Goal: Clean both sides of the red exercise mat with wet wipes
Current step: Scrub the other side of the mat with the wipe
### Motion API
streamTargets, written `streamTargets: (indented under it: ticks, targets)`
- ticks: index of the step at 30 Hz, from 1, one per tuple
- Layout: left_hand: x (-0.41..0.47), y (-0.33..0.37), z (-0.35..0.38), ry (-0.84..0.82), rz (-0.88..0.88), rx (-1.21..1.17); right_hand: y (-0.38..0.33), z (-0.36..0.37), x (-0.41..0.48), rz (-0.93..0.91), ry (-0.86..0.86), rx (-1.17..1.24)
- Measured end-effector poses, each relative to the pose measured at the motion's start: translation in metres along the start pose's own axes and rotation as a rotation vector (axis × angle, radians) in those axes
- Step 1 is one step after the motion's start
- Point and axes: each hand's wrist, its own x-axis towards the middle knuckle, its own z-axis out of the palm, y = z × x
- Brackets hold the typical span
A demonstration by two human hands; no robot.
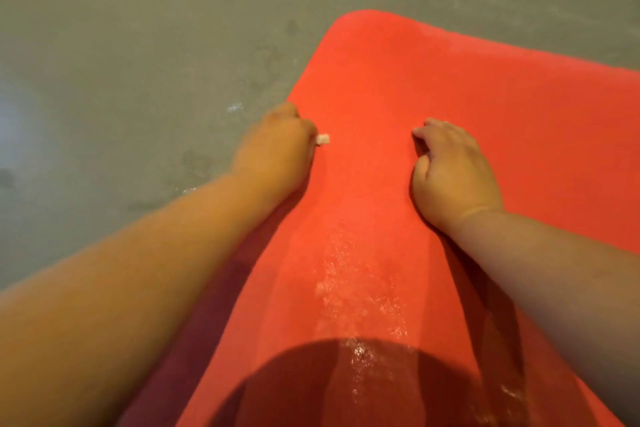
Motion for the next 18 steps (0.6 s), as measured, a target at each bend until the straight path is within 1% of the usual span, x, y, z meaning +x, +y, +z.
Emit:
streamTargets:
  ticks: [2,4,6,8,9,10,11,12,13,15,16,18]
  targets:
    - [0.003,-0.025,-0.001,0.068,-0.179,-0.001,0.001,0.0,0.0,0.011,-0.001,0.001]
    - [-0.01,-0.012,0.001,0.077,-0.25,-0.068,0.001,0.0,0.0,0.014,-0.002,-0.011]
    - [-0.036,0.021,0.0,0.049,-0.189,-0.149,0.0,-0.001,0.0,0.017,-0.007,-0.027]
    - [-0.067,0.047,-0.004,0.015,-0.05,-0.24,-0.001,-0.001,-0.001,0.012,-0.029,-0.031]
    - [-0.077,0.049,-0.007,-0.007,0.026,-0.25,-0.001,-0.002,-0.003,0.013,-0.053,-0.034]
    - [-0.08,0.041,-0.01,-0.024,0.08,-0.209,-0.001,-0.004,-0.005,0.015,-0.077,-0.043]
    - [-0.077,0.026,-0.012,-0.021,0.083,-0.137,-0.001,-0.007,-0.008,0.026,-0.093,-0.056]
    - [-0.073,0.007,-0.013,0.001,0.022,-0.081,-0.003,-0.009,-0.014,0.04,-0.096,-0.066]
    - [-0.069,-0.012,-0.014,0.017,-0.077,-0.046,-0.006,-0.01,-0.021,0.057,-0.085,-0.065]
    - [-0.067,-0.037,-0.017,0.059,-0.285,-0.047,-0.02,-0.01,-0.042,0.073,-0.045,-0.027]
    - [-0.068,-0.038,-0.018,0.083,-0.333,-0.054,-0.029,-0.007,-0.053,0.066,-0.037,-0.003]
    - [-0.073,-0.025,-0.017,0.091,-0.351,-0.072,-0.043,0.0,-0.067,0.067,-0.044,-0.004]
